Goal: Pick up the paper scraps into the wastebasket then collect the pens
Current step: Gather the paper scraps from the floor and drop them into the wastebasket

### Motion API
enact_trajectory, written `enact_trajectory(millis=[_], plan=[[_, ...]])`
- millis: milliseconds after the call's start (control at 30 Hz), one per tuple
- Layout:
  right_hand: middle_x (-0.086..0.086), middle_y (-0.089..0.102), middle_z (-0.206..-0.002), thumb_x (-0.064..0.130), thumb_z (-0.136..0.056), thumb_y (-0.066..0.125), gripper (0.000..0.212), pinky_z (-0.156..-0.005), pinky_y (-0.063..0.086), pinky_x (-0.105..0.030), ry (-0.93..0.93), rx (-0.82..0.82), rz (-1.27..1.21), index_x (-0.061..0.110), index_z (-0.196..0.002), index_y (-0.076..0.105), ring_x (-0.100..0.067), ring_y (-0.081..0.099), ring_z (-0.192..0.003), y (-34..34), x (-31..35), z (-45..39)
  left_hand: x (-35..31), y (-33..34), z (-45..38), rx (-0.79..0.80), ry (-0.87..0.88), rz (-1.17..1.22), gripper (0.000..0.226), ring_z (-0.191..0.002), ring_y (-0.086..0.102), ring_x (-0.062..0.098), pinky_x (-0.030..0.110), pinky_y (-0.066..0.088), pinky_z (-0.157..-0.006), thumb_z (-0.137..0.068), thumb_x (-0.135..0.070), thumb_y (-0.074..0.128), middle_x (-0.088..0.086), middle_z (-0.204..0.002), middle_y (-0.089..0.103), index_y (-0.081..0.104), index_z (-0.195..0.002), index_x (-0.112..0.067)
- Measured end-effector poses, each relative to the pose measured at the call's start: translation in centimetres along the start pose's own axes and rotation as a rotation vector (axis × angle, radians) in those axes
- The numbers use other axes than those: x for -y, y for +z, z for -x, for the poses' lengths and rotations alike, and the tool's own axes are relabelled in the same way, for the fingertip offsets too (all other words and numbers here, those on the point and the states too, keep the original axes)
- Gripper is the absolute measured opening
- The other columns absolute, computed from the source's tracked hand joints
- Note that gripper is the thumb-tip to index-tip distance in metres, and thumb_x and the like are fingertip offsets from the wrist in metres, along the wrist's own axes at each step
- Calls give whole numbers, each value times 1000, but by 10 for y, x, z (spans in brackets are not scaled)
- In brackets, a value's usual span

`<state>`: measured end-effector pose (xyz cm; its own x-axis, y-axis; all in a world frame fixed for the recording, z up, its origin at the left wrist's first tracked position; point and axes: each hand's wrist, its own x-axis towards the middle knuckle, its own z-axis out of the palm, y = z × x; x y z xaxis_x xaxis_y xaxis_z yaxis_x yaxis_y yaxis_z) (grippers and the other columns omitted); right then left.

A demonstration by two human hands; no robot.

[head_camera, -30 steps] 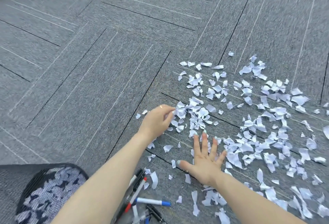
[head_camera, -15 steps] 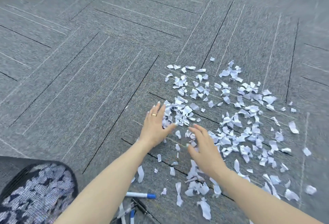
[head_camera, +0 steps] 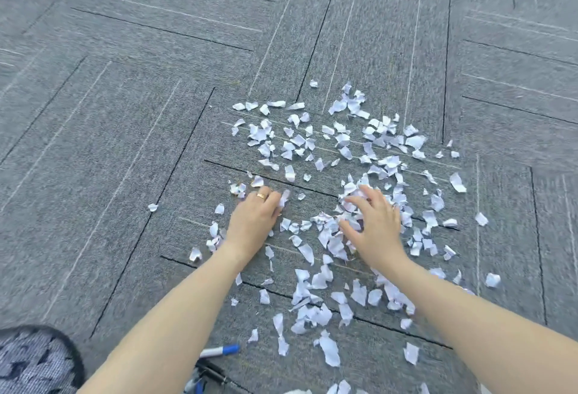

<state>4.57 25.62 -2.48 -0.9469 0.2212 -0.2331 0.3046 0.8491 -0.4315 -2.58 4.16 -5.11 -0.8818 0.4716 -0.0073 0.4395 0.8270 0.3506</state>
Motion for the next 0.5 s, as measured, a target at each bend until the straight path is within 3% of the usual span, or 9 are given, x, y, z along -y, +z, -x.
enact_trajectory(millis=[133, 233, 300, 367, 433, 500], plan=[[5, -3, -156, 70, -75, 47, 84, -109, -6, -59, 180, 103, 60, 35, -144, 15, -24, -5, -143, 4, -10, -23, -12, -14, 19, 21, -244, 285, 22, -55, 43, 11, 24, 34, -49, -99, -28, 37, -5, -71, 47, 52, -89, -14], [7, -2, -155, 77, -72, 41, 90, -108, -10, -56, 22, 175, 155, 37, -145, 7, -23, -6, -143, 23, 1, -9, -28, -23, 30, 26, -385, 490, 27, -49, 32, 9, 21, 25, -48, -99, -29, 36, -6, -58, 40, 49, -82, -12], [7, 11, -153, 72, -76, 41, 80, -111, -7, -51, -128, 201, 226, 36, -143, 15, -20, 4, -143, 39, 9, 9, -37, -31, 34, 12, -462, 598, 29, -50, 30, 10, 20, 27, -49, -98, -29, 37, -5, -58, 38, 46, -74, -16], [1, 38, -138, 62, -80, 45, 60, -110, 18, -49, -237, 108, 280, 31, -132, 40, -23, 33, -133, 45, 10, 16, -44, -41, 35, -17, -567, 702, 31, -52, 29, 9, 19, 26, -49, -99, -29, 36, -5, -60, 36, 41, -70, -19], [-1, 59, -108, 49, -79, 51, 37, -88, 45, -40, -372, -45, 283, 23, -104, 59, -24, 58, -102, 44, 8, 7, -49, -52, 35, -39, -645, 790, 31, -54, 30, 10, 23, 27, -52, -99, -29, 37, -6, -61, 34, 39, -69, -20], [0, 60, -89, 37, -84, 52, 23, -65, 44, -28, -506, 21, 272, 16, -91, 59, -22, 60, -80, 32, 10, -13, -53, -62, 35, -42, -685, 827, 31, -58, 34, 10, 25, 30, -56, -99, -29, 36, -5, -64, 37, 41, -70, -18]])
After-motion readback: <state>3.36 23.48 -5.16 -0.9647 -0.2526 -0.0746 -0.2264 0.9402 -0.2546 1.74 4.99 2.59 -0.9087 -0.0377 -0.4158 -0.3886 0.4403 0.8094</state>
